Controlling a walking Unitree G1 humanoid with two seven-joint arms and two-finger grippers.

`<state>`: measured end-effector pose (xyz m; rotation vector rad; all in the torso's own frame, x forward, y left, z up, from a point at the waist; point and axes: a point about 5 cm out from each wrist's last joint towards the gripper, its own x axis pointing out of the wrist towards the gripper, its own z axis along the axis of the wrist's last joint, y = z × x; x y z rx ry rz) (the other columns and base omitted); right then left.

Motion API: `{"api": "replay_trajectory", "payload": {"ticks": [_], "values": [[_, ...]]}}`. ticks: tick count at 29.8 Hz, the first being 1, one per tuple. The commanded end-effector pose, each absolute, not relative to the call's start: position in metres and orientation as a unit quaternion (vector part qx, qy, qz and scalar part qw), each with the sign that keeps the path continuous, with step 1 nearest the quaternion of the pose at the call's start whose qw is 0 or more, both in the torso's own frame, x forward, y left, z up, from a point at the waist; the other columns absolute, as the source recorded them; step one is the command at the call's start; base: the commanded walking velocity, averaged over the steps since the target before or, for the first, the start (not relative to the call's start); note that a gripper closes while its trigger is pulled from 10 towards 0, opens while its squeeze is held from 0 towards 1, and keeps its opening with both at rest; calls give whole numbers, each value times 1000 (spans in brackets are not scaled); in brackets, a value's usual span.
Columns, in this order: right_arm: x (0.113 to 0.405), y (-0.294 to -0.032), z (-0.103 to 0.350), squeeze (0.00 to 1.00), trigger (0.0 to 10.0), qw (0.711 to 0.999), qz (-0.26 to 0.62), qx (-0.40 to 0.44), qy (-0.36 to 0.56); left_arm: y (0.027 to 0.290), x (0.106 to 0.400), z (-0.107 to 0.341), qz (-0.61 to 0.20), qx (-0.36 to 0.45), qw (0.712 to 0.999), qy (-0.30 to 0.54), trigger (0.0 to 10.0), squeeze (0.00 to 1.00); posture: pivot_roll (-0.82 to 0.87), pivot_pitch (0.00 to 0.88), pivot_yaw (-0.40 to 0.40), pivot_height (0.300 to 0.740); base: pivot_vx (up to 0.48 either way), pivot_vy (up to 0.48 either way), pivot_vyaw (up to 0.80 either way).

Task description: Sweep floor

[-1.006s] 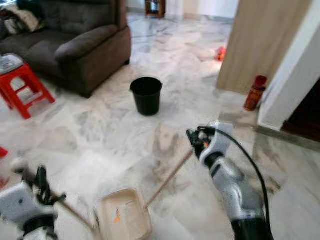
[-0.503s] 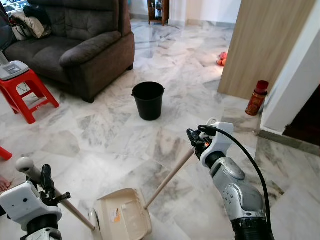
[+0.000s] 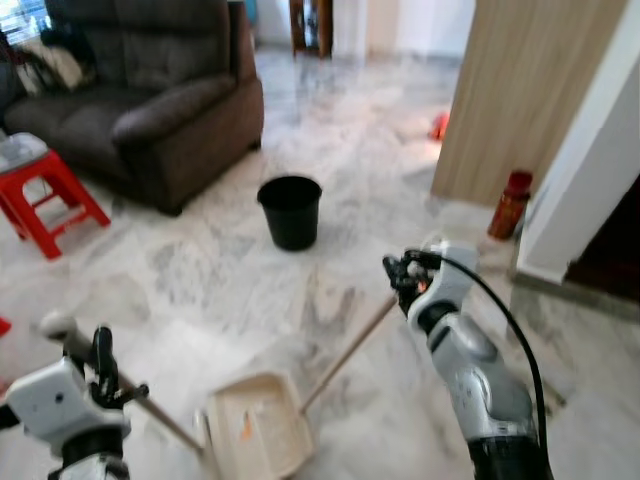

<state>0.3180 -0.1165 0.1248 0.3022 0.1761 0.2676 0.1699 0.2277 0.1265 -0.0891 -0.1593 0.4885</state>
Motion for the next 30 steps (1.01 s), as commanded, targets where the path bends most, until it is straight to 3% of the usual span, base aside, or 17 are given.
{"api": "replay_trajectory", "payload": {"ticks": [1, 30], "values": [[319, -103, 135, 0, 10000, 967, 160, 186, 67, 226, 172, 134, 236, -48, 966, -95, 10000, 0, -34, 35, 63, 740, 266, 0, 0], [318, -101, 136, 0, 10000, 966, 165, 188, 63, 225, 172, 136, 234, -45, 967, -92, 10000, 0, -23, 52, 67, 740, 265, 0, 0]]}}
